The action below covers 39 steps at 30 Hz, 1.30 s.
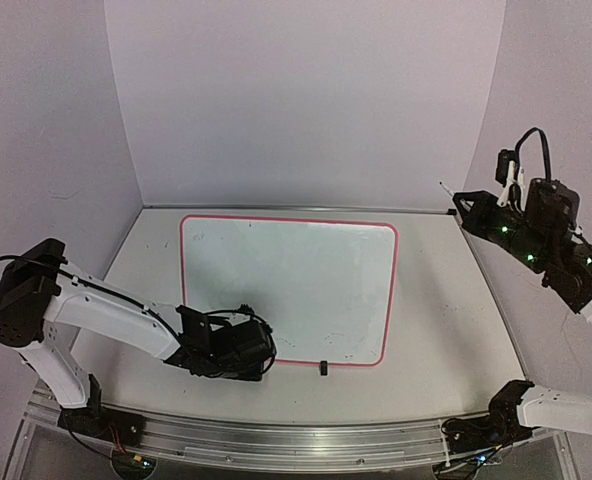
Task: Write a sentence on the whiteboard
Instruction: Move the whiteboard stand to the center of the board.
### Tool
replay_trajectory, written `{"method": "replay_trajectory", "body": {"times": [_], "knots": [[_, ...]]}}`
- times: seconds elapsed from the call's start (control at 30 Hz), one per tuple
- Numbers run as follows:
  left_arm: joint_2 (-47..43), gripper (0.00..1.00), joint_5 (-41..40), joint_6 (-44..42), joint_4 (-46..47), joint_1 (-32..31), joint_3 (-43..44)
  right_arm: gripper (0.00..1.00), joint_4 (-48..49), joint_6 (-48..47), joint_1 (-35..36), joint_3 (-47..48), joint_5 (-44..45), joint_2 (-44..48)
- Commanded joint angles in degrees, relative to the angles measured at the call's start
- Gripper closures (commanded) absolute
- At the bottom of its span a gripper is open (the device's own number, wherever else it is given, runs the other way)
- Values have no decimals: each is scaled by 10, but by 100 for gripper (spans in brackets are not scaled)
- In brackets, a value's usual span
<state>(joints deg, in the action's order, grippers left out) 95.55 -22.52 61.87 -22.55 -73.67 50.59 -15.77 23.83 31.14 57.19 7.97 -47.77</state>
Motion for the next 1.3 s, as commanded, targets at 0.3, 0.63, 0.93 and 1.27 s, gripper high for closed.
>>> {"method": "replay_trajectory", "body": {"times": [0.3, 0.63, 0.93, 1.27], "knots": [[35, 100, -63, 37, 89, 27, 33, 100, -11, -3, -3, 9, 17, 17], [75, 100, -82, 44, 149, 52, 58, 100, -15, 1, -3, 0, 20, 25], [126, 100, -96, 11, 186, 66, 123, 100, -19, 2, -2, -2, 19, 35], [124, 92, -92, 3, 182, 66, 121, 100, -29, 2, -3, -4, 28, 43]]}}
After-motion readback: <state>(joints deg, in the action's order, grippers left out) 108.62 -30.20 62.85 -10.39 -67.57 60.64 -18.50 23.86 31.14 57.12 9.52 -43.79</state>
